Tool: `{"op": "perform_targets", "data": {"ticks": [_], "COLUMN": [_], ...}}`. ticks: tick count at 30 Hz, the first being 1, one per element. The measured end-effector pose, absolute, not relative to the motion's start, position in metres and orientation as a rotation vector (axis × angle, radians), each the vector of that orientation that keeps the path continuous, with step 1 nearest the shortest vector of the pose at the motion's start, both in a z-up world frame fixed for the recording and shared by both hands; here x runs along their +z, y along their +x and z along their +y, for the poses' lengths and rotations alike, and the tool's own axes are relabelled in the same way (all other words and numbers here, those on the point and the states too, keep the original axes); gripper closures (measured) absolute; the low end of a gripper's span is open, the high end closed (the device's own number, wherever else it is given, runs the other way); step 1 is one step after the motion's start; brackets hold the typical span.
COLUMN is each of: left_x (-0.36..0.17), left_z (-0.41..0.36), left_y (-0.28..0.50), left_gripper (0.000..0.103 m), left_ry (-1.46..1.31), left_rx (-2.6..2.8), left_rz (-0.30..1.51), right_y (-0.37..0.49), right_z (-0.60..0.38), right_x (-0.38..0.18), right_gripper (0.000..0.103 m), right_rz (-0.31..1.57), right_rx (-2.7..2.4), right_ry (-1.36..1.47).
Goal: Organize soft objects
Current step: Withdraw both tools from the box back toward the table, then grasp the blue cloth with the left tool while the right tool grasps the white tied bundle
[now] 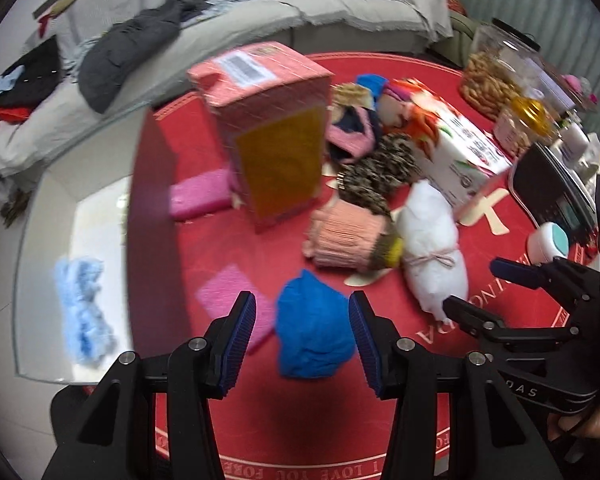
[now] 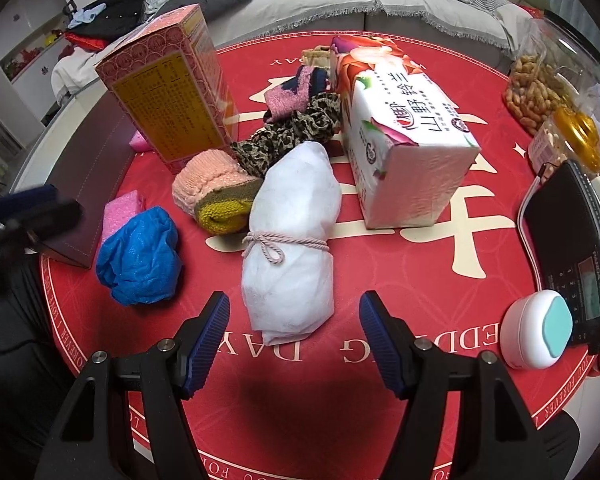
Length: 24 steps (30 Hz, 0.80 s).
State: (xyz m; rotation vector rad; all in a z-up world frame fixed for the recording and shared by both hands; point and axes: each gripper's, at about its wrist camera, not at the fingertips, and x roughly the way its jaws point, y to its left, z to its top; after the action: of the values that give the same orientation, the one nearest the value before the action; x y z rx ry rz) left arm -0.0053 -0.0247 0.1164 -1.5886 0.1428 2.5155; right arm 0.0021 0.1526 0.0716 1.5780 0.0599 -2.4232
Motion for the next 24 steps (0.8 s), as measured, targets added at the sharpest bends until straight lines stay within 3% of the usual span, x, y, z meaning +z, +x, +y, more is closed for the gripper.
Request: {"op": "perform_targets", "data": {"ticks": [24], "left_x": [0.034], "left_z": [-0.024], "left_y": [-0.038], "left_gripper": [0.053], "left_ry": [-1.798], "left_rx": [2.338], "left_rz": [0.006], "right_y": [-0.036], "right_z": [0.132], "right_x": [0.031], "right_gripper": [0.032], "right_rz": [0.123], "right_rx": [-2.372], "right_ry": [1.701]}}
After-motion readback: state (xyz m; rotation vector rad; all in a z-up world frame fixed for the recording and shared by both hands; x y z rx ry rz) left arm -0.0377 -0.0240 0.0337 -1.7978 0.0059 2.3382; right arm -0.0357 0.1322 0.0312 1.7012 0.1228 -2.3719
